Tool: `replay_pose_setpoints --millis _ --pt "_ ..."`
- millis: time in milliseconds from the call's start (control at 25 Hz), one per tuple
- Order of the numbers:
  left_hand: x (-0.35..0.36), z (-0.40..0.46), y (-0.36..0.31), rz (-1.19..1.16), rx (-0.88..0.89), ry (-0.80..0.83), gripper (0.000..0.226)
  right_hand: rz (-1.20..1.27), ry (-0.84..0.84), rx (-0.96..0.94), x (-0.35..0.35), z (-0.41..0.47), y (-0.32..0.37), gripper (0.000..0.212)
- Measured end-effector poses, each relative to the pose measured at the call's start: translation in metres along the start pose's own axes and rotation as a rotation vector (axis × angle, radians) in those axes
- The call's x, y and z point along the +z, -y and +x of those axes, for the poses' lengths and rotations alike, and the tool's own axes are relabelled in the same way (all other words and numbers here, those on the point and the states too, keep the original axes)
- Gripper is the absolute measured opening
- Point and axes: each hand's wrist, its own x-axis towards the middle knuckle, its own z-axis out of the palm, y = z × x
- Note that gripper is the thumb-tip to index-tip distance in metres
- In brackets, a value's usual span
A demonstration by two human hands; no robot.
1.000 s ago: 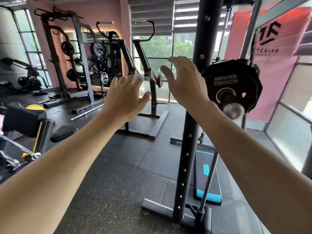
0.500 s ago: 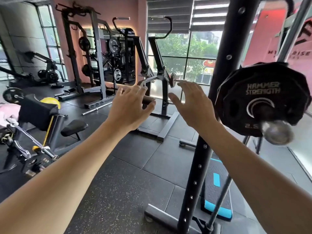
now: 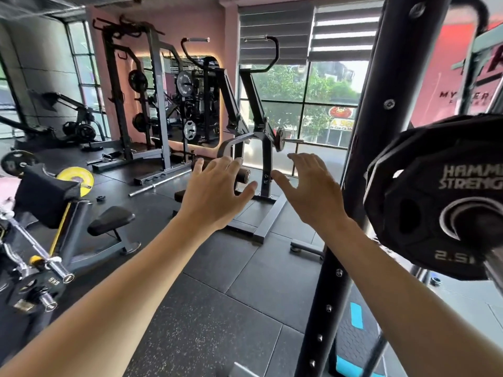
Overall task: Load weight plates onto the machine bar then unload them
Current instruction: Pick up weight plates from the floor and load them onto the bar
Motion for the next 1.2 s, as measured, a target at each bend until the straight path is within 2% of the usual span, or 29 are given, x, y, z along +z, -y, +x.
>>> replay_pose_setpoints --millis 240,480,840,1200 --pt "0.036 0.054 0.006 0.014 0.043 -0.036 0.068 -0.02 -0.013 0.046 0.031 0.025 -0.036 0.078" --pt "0.092 0.13 0.032 -0.01 0.091 -0.032 0.069 -0.06 0.018 0.117 0.076 0.063 -0.067 0.075" --pt "0.163 0.272 0.143 0.022 0.213 -0.022 0.08 -0.081 -0.15 0.166 0.177 0.207 -0.075 0.08" --pt "0.255 0.373 0.196 -0.038 0.248 0.017 0.08 -0.136 -0.104 0.145 0.283 0.307 -0.084 0.079"
